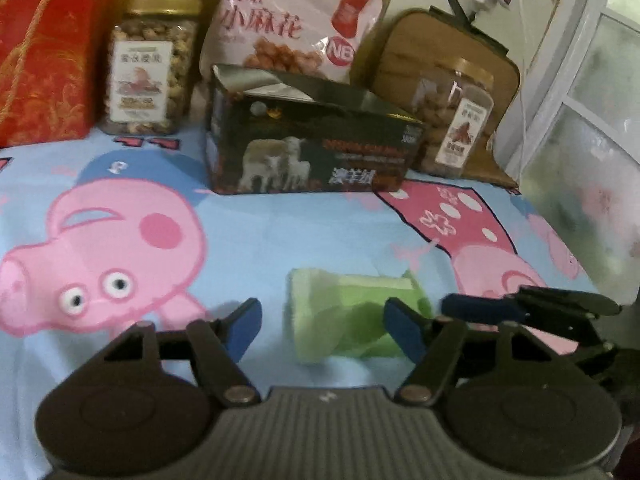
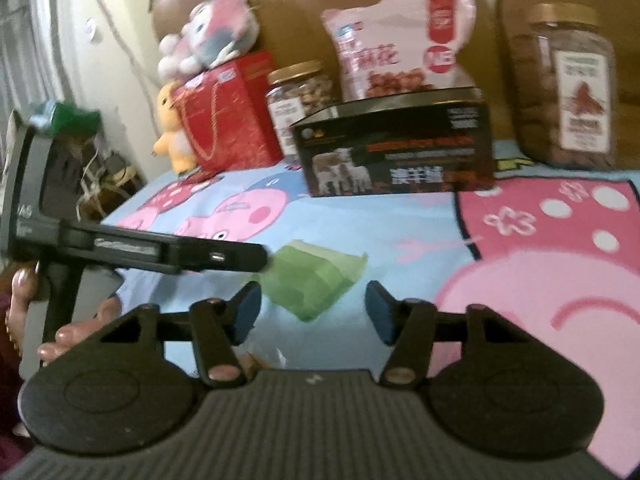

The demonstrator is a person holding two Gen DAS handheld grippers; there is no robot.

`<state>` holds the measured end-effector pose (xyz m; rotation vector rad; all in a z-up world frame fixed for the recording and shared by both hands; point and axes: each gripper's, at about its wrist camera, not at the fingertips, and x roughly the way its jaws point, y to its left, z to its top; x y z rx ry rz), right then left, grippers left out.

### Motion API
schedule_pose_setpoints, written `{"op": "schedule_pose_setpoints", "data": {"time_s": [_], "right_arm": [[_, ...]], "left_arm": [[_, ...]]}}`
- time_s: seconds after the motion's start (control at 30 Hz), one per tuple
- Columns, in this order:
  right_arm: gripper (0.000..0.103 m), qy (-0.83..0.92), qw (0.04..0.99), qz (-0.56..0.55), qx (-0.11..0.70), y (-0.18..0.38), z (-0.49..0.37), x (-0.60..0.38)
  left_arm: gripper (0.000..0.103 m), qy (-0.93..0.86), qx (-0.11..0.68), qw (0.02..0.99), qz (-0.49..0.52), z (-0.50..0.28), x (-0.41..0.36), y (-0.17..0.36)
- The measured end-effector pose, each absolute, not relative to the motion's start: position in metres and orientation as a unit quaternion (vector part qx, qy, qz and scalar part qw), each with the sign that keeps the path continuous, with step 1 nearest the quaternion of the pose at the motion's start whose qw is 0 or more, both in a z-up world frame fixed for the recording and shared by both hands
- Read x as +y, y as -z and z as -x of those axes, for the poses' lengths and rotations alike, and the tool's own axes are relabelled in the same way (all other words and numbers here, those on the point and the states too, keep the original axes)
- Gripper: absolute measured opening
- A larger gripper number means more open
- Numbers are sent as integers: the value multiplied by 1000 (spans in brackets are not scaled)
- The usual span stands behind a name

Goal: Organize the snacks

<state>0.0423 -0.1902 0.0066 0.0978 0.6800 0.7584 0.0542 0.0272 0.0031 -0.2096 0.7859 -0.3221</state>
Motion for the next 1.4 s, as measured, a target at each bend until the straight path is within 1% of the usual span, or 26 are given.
{"op": "schedule_pose_setpoints", "data": {"time_s": [0.07, 0.1, 0.13, 0.17, 0.27, 0.33, 0.5, 0.67, 0.77, 0.87, 1.03, 1.13, 1.23, 1.4], "right_arm": [[50, -363, 871, -18, 332, -5, -45, -183], [48, -363, 869, -6, 336, -4, -47, -179], [40, -366, 867, 3, 339, -1, -48, -177], [36, -367, 865, 7, 342, 1, -49, -175], [30, -371, 866, 16, 334, 0, -46, -176], [24, -375, 867, 13, 329, -4, -46, -178], [22, -361, 891, 9, 275, -35, -49, -188], [22, -333, 916, 29, 221, -65, -83, -186], [22, -312, 927, 43, 205, -70, -117, -181], [22, -290, 932, 48, 213, -62, -154, -179], [23, -260, 939, 62, 218, -42, -181, -172], [23, -244, 944, 55, 216, -37, -183, -171], [24, -240, 946, 32, 214, -39, -176, -178], [23, -241, 946, -17, 214, -42, -144, -193]], "left_arm": [[64, 161, 386, 901, 111, -57, 24, -3], [58, 164, 387, 900, 115, -58, 22, -3], [54, 168, 390, 898, 118, -58, 20, -3], [50, 176, 392, 894, 124, -58, 18, -3], [49, 176, 398, 892, 120, -58, 12, -11], [46, 180, 385, 900, 97, -59, 5, -26], [47, 192, 342, 918, 63, -73, -8, -67], [47, 187, 304, 932, 62, -126, -13, -99], [47, 182, 298, 935, 66, -163, -12, -97], [47, 171, 307, 933, 77, -197, -12, -83], [48, 140, 312, 936, 89, -224, -10, -61], [47, 122, 317, 937, 78, -223, -10, -54], [47, 123, 307, 941, 73, -206, -8, -56], [47, 127, 275, 952, 49, -147, -8, -64]]}}
